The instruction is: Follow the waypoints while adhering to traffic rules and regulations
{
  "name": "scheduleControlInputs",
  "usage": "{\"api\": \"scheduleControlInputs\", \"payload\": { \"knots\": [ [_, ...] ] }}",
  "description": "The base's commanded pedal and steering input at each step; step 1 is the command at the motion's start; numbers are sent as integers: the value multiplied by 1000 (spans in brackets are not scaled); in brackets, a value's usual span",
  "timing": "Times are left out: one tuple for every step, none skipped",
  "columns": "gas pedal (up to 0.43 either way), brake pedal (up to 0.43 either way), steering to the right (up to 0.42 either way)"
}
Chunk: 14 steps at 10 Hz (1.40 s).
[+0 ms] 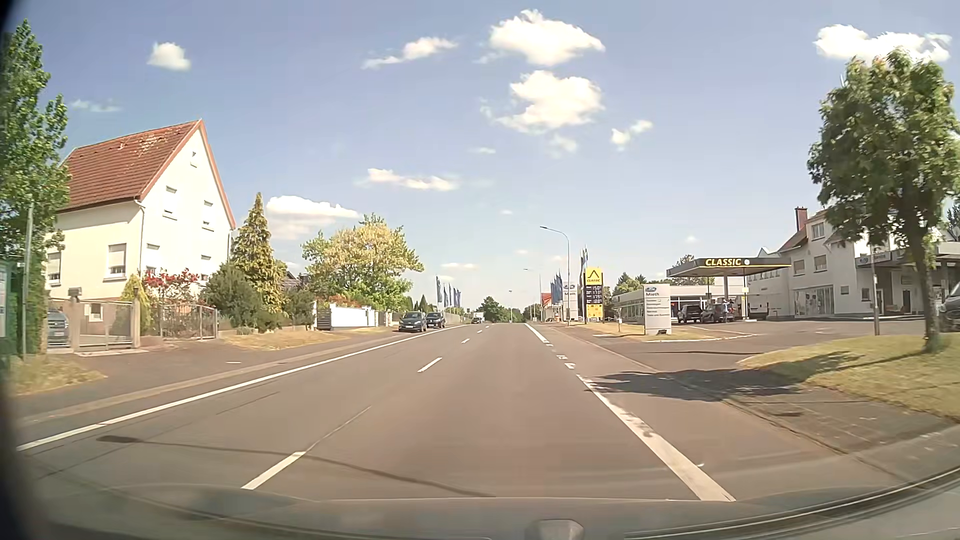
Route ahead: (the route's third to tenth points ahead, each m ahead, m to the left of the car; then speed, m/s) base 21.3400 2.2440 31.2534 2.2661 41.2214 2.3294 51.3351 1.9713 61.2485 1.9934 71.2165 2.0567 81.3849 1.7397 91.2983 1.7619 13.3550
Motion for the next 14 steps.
{"api": "scheduleControlInputs", "payload": {
  "knots": [
    [169,30,1],
    [169,30,1],
    [169,30,0],
    [169,30,0],
    [169,30,0],
    [169,30,0],
    [169,30,0],
    [169,30,0],
    [169,30,0],
    [169,30,0],
    [169,30,0],
    [169,30,0],
    [169,30,0],
    [169,30,0]
  ]
}}
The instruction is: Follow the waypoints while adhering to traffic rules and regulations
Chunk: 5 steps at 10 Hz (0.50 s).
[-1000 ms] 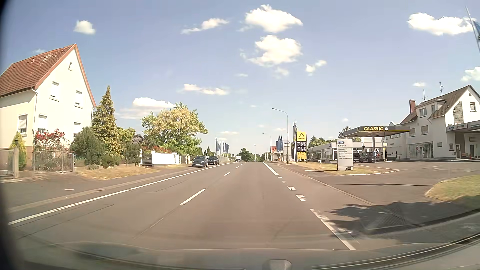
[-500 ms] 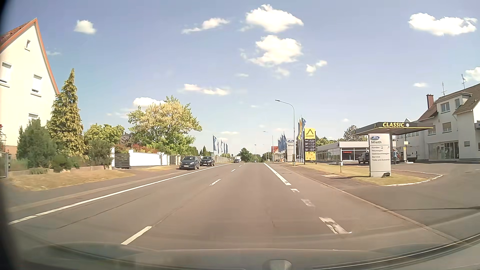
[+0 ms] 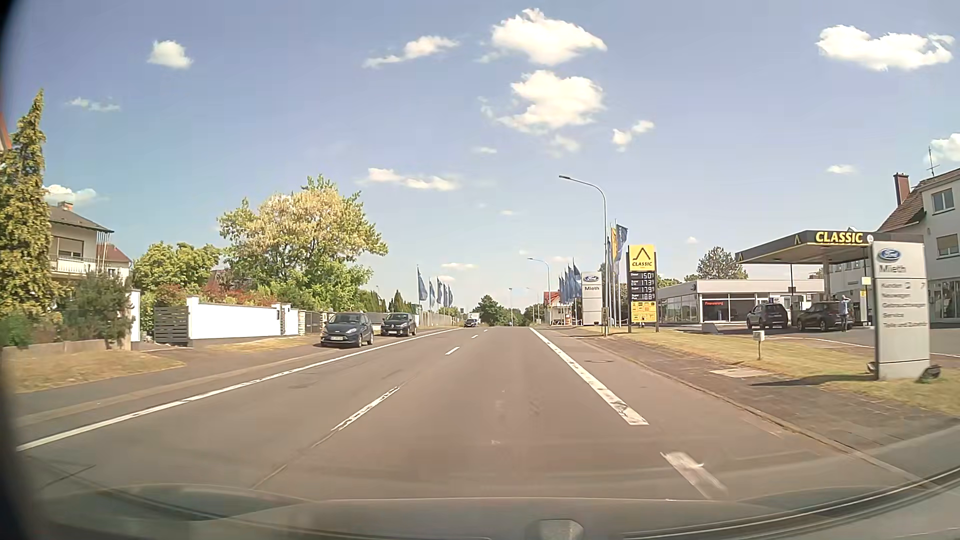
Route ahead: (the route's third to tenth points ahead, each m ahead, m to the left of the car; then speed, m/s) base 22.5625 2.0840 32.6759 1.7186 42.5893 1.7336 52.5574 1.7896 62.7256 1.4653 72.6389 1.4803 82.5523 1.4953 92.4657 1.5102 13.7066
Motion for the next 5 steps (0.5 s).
{"api": "scheduleControlInputs", "payload": {
  "knots": [
    [169,30,0],
    [169,37,0],
    [169,30,0],
    [169,30,0],
    [169,37,0]
  ]
}}
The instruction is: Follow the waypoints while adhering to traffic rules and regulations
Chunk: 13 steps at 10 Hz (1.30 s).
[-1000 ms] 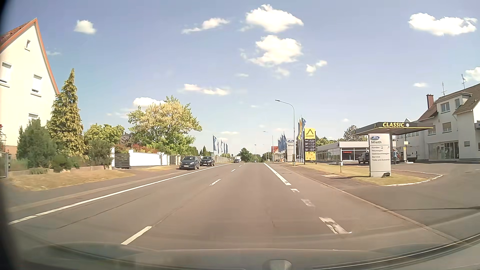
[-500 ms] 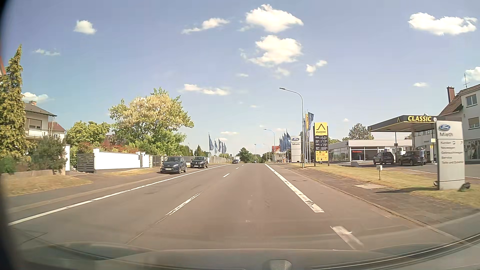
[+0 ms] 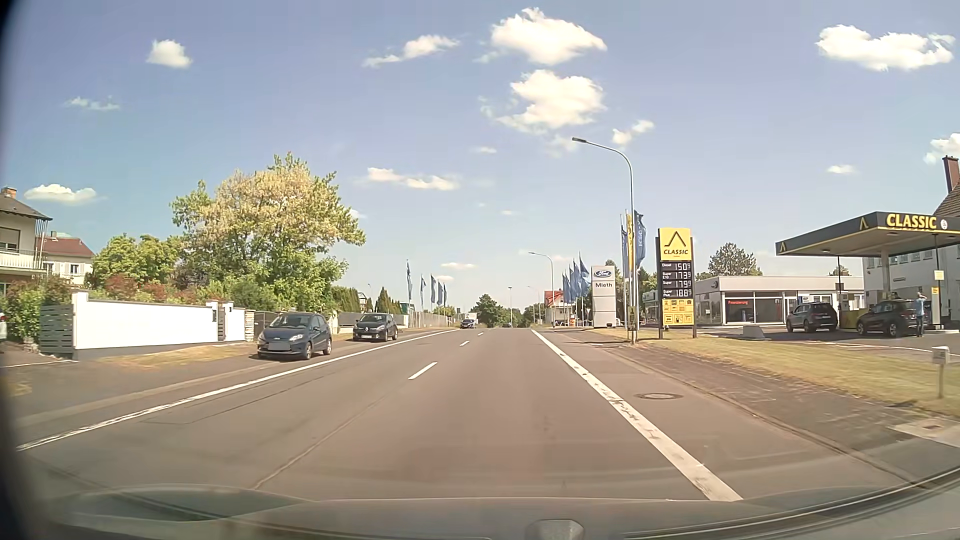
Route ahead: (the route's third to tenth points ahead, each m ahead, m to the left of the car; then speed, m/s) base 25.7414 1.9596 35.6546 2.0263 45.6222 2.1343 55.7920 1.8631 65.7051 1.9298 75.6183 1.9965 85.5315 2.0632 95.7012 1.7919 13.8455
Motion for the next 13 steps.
{"api": "scheduleControlInputs", "payload": {
  "knots": [
    [169,30,0],
    [169,30,0],
    [169,30,0],
    [169,30,0],
    [169,30,0],
    [169,30,0],
    [169,30,0],
    [169,30,2],
    [169,30,4],
    [169,30,4],
    [169,37,3],
    [169,30,2],
    [157,30,2]
  ]
}}
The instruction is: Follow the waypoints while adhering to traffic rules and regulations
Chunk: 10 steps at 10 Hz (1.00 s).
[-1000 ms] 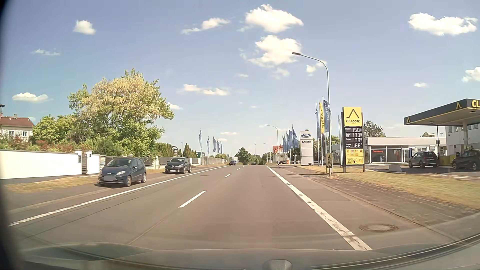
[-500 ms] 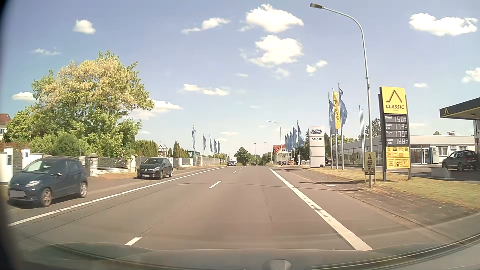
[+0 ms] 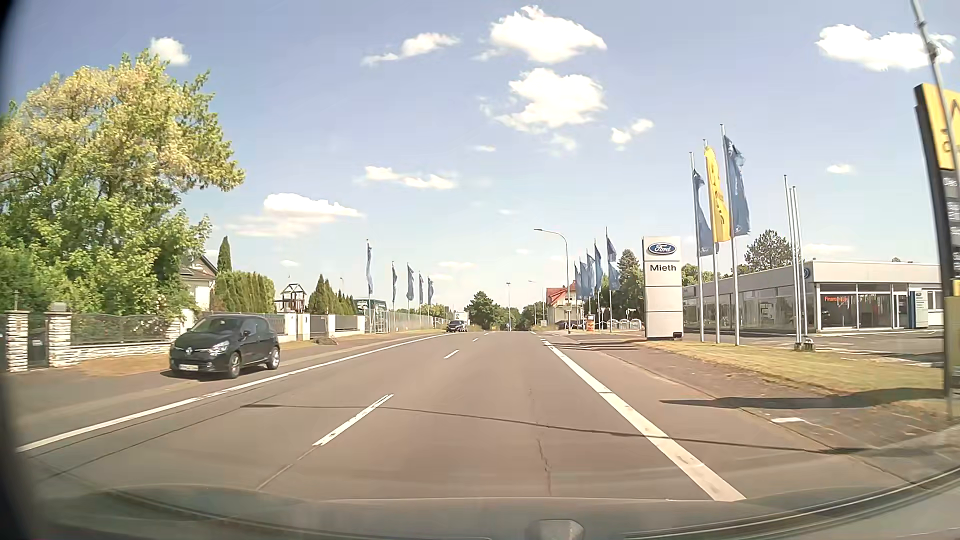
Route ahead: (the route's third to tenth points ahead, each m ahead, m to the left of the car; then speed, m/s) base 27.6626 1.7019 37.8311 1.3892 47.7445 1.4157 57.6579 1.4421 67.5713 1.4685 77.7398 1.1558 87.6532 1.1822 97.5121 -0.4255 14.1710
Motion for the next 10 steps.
{"api": "scheduleControlInputs", "payload": {
  "knots": [
    [150,30,2],
    [138,30,2],
    [130,30,2],
    [118,30,1],
    [110,30,0],
    [110,30,0],
    [110,30,0],
    [110,30,1],
    [98,30,0],
    [98,30,0]
  ]
}}
